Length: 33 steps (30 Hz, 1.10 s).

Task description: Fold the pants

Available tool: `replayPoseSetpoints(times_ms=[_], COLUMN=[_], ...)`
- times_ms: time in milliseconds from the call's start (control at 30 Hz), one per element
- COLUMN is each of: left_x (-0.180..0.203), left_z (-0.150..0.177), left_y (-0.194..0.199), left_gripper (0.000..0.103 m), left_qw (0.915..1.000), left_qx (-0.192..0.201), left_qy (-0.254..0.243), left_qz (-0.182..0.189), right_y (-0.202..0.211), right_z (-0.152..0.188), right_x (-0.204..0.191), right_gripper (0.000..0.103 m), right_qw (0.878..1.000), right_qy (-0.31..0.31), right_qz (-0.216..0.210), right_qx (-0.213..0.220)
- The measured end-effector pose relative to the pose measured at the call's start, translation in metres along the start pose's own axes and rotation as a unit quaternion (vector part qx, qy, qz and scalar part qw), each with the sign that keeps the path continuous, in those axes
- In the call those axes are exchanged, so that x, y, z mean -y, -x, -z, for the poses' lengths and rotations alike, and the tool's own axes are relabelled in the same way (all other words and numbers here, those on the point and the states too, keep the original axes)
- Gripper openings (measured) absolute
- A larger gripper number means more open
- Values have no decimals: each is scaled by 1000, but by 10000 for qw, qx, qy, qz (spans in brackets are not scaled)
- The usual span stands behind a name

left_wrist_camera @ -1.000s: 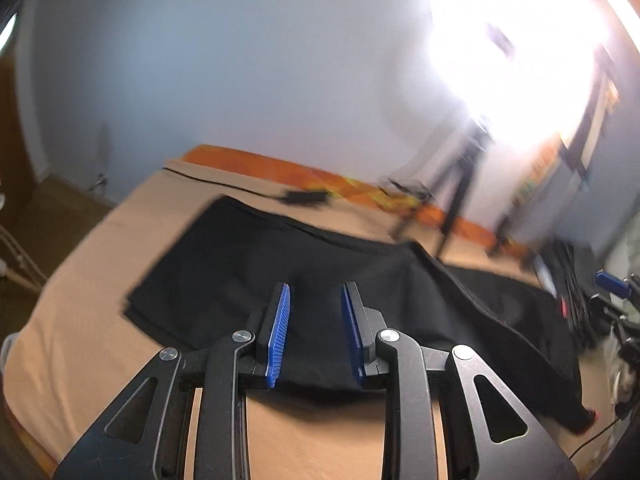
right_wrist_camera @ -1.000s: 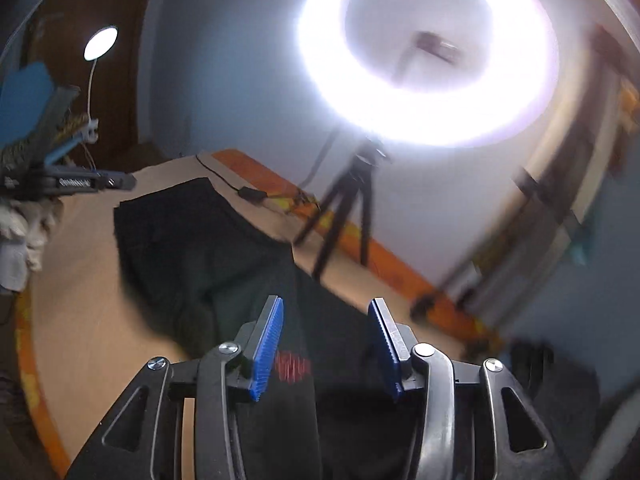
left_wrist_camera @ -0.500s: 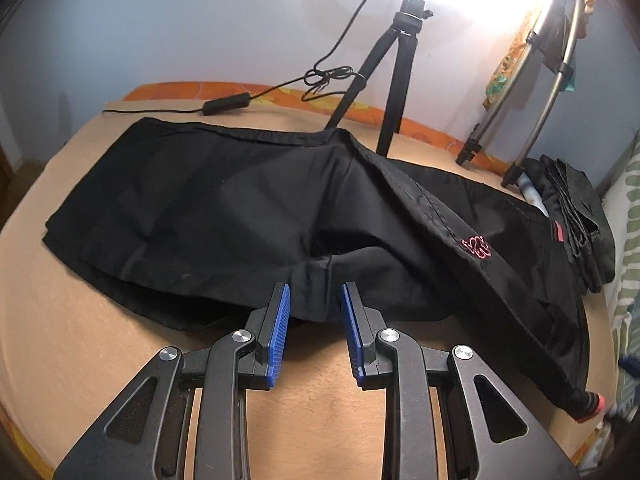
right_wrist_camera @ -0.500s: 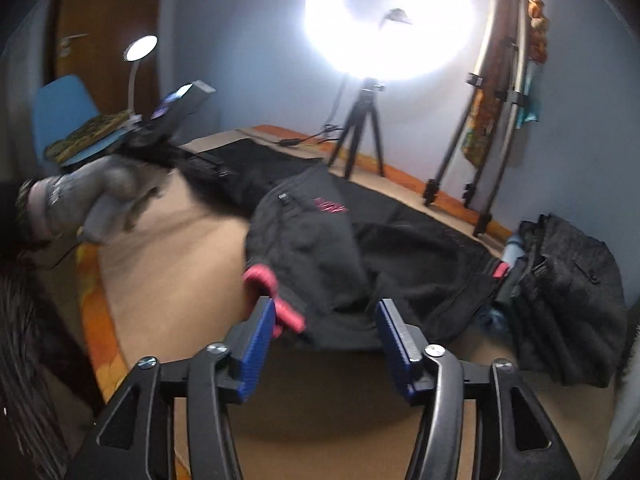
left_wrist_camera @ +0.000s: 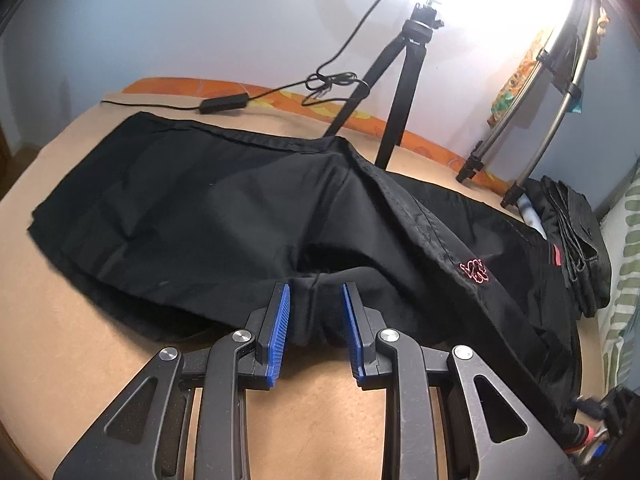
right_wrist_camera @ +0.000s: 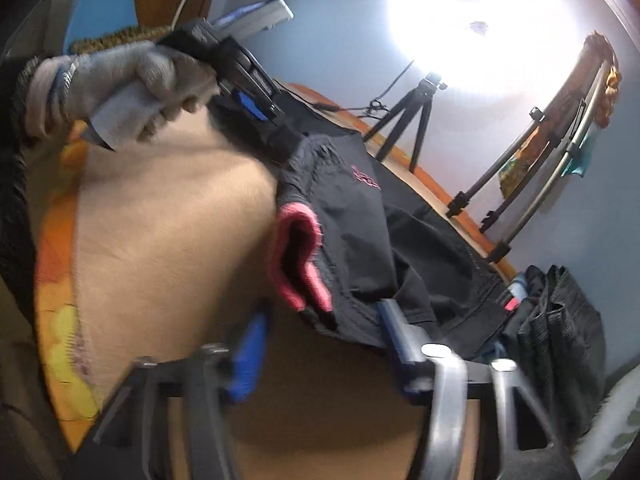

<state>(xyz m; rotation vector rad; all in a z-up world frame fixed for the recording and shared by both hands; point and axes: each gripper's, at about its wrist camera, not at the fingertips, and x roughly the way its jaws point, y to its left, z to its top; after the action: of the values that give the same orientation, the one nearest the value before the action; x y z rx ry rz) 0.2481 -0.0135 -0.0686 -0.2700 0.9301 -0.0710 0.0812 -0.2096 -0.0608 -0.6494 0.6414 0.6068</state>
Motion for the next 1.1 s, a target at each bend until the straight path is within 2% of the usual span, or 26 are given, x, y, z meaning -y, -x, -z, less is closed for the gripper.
replayPoseSetpoints(times_ms=[67, 100, 133, 300, 433, 567, 633, 767, 900, 1000, 1067, 1100], left_x=[0, 0, 0, 4, 3, 3, 1, -1, -1, -7, -12, -13], left_z=[-4, -5, -6, -11, -11, -12, -12, -12, -10, -12, -15, -16], left_y=[-6, -8, -10, -21, -27, -32, -35, -38, -38, -35, -29, -25], left_gripper=[25, 25, 25, 25, 25, 25, 25, 25, 25, 25, 25, 25], left_qw=[10000, 10000, 10000, 9997, 9996, 9994, 9993, 9992, 9990, 9990, 9994, 9995], left_qx=[-14, -17, -9, -39, -143, -228, -257, -261, -260, -242, -192, -153], left_qy=[18, 15, -2, -168, -183, -199, -182, -198, -232, -189, -82, -54], left_qz=[6, -3, -28, -151, -166, -188, -198, -244, -290, -323, -275, -256], right_y=[-5, -5, -3, 11, 6, -25, -45, -84, -104, -107, -100, -95], right_z=[-1, -2, -4, -18, -28, -27, -19, -2, 16, 17, 13, 12], right_x=[10, 16, 23, 74, 135, 192, 212, 228, 236, 233, 229, 228], right_gripper=[20, 11, 9, 8, 7, 6, 6, 6, 6, 8, 19, 32], right_qw=[9998, 9995, 9992, 9942, 9851, 9722, 9658, 9540, 9392, 9388, 9393, 9386], right_qy=[-179, -292, -382, -1018, -1636, -2246, -2504, -2796, -3204, -3180, -3124, -3158], right_qz=[-110, -142, -144, -1, 381, 654, 591, 498, 327, 374, 507, 555], right_qx=[-37, 6, 55, 346, 364, -59, -330, -966, -1189, -1273, -1325, -1273])
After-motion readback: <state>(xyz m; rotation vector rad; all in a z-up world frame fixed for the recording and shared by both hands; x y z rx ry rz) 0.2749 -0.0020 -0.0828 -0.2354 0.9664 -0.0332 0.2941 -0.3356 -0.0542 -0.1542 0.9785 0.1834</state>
